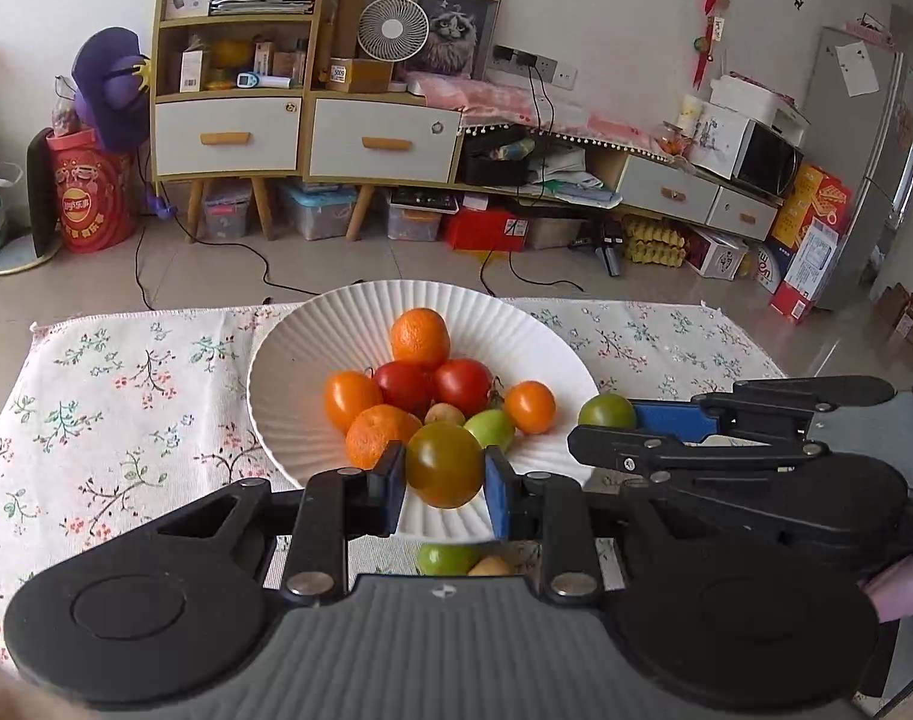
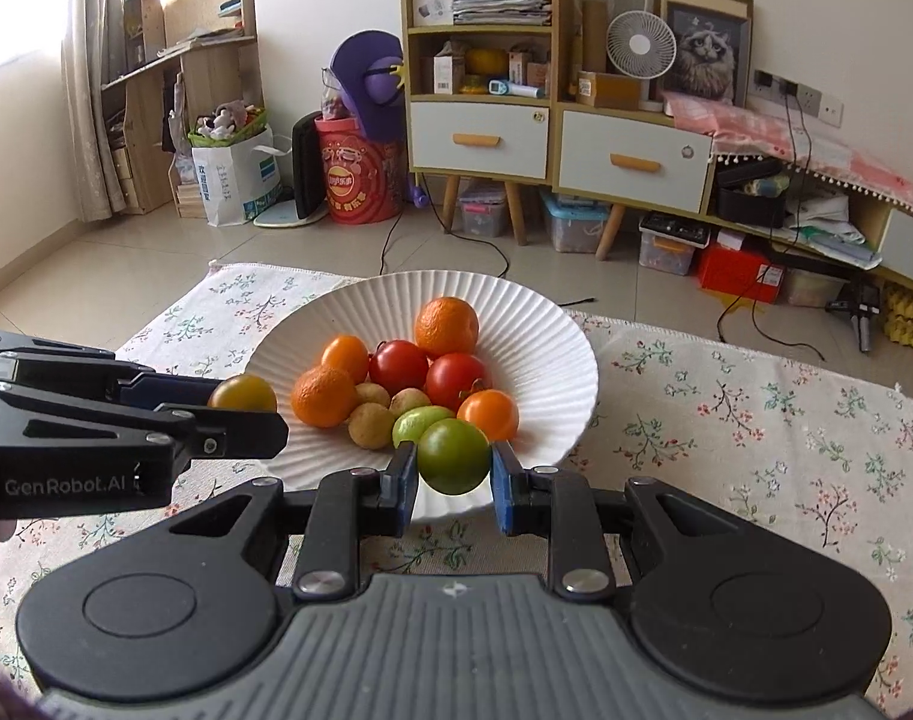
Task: Organize fruits
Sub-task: 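Carry both tomatoes into the white bowl and open both grippers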
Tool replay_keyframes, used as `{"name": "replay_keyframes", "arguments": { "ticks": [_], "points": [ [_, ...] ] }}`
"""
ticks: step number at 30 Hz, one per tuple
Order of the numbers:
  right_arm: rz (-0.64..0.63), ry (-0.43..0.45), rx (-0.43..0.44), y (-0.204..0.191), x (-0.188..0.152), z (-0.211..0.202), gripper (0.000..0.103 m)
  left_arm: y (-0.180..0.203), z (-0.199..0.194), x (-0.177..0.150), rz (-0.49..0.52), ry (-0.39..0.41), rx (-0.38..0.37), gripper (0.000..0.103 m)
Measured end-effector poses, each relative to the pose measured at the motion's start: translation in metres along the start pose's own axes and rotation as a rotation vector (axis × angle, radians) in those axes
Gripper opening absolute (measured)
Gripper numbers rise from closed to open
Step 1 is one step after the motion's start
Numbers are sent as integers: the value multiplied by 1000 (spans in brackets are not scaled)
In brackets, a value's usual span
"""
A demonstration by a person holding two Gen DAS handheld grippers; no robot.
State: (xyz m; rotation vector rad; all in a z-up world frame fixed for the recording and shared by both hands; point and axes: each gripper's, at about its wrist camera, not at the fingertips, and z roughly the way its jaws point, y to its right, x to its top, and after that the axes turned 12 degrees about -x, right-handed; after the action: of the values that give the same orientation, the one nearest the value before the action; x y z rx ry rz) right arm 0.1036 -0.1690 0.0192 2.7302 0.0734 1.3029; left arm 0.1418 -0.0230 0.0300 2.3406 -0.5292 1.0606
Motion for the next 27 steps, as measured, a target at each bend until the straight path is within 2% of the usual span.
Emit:
{"name": "replay_keyframes", "arguments": {
  "ticks": [4, 11, 19, 27],
  "points": [
    [-5, 17, -4, 5, 7, 14, 23, -15, 15, 13, -15, 19, 16, 18],
    [59, 4, 7, 17, 9, 43, 23, -43, 42, 23, -62, 33, 36, 18],
    [120, -5, 38, 24, 9, 57, 23, -50, 64, 32, -83, 25, 37, 18],
    [127, -5, 57, 24, 9, 59, 25, -56, 73, 32, -104, 3, 46, 19]
  ]
}}
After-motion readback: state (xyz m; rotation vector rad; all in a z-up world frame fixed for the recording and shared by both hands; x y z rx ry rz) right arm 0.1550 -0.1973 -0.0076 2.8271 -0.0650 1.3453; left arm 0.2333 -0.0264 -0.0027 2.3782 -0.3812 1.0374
